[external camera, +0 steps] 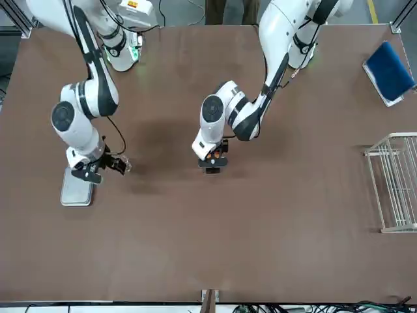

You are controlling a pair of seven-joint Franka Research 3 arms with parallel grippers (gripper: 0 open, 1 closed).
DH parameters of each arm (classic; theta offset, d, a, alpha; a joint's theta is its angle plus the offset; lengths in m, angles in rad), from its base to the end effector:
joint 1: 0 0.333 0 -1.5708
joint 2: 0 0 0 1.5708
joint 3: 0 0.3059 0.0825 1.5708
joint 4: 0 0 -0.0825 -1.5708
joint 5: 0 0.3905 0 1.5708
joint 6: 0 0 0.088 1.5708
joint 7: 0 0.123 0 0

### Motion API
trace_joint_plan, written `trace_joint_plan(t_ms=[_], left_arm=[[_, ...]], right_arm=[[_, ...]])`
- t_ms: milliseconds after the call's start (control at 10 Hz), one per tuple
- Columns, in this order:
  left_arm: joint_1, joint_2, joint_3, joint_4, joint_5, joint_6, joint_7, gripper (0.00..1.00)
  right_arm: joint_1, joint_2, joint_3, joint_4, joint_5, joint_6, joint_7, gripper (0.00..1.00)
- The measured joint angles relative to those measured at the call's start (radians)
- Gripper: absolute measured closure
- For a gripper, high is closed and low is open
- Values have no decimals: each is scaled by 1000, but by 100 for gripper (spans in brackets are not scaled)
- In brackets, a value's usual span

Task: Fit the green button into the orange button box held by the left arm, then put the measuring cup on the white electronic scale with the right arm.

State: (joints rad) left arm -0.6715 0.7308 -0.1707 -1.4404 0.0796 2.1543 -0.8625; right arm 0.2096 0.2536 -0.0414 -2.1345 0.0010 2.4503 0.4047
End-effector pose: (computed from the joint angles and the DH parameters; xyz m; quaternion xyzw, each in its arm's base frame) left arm 0.4979 -0.5218 0.2342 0.9997 0.0093 -0.0199 0.0134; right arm 0.5713 0.0971 0.2629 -0.9926 0.1175 -0.0313 0.0042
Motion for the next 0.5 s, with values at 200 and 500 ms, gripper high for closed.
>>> trace_joint_plan(t_ms=[200, 500], left_arm=[[0, 8, 0, 0, 1, 0, 0, 14], [0, 21, 2, 0, 2, 0, 0, 14]], right_arm=[[0, 31, 0, -16, 0, 35, 3, 0], [1, 44, 13, -46, 0, 46, 47, 3]])
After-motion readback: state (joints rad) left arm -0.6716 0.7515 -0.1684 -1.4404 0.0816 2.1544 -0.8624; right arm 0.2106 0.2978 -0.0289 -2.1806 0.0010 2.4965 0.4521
